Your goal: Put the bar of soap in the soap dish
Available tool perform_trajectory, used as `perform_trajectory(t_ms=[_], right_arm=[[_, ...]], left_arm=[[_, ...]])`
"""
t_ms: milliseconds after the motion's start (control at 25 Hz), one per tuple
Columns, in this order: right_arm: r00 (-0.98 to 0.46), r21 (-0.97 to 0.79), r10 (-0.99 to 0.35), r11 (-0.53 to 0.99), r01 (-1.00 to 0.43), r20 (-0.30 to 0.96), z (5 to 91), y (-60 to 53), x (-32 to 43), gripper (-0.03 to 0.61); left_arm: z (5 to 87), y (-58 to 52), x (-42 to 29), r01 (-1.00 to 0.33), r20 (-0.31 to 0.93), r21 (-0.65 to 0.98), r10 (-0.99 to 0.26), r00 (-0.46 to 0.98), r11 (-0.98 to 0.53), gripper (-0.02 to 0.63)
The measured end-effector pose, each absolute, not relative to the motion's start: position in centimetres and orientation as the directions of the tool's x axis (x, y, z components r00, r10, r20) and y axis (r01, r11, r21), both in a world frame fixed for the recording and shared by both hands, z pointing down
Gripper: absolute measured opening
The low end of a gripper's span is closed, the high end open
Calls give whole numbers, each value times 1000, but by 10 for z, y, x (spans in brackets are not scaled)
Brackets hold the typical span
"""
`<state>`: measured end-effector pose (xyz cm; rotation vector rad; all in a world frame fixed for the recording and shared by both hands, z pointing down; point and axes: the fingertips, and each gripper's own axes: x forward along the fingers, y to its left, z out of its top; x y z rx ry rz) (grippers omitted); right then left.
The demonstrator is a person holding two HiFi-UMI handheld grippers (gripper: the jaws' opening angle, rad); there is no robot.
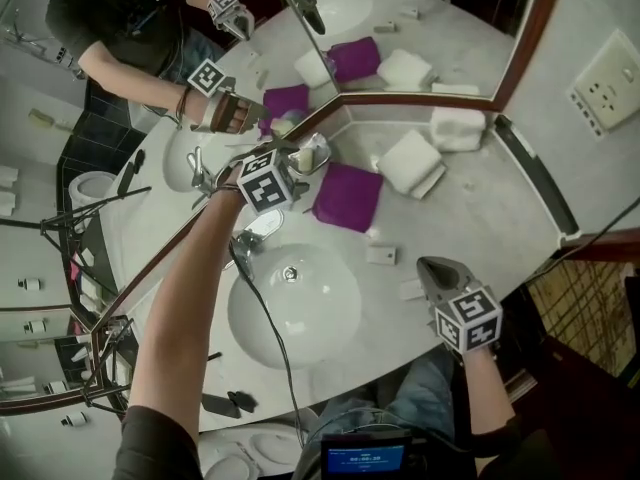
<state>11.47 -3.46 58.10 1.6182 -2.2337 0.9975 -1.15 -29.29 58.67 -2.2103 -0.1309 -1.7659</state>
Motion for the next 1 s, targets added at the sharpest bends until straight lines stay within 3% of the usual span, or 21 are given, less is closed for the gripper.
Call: perform_trajectory(t_ms=[440,1000], right_arm=[[-392,-433,-763,164,-886,513,597,-37,114,6],[-408,-442,-778,188,-877,477,589,-51,122,6]], left_arm=[[627,-316,-11,425,991,-134,-112,77,-895,321],[657,-322,2,415,987,-65,-119,-104,-907,301]])
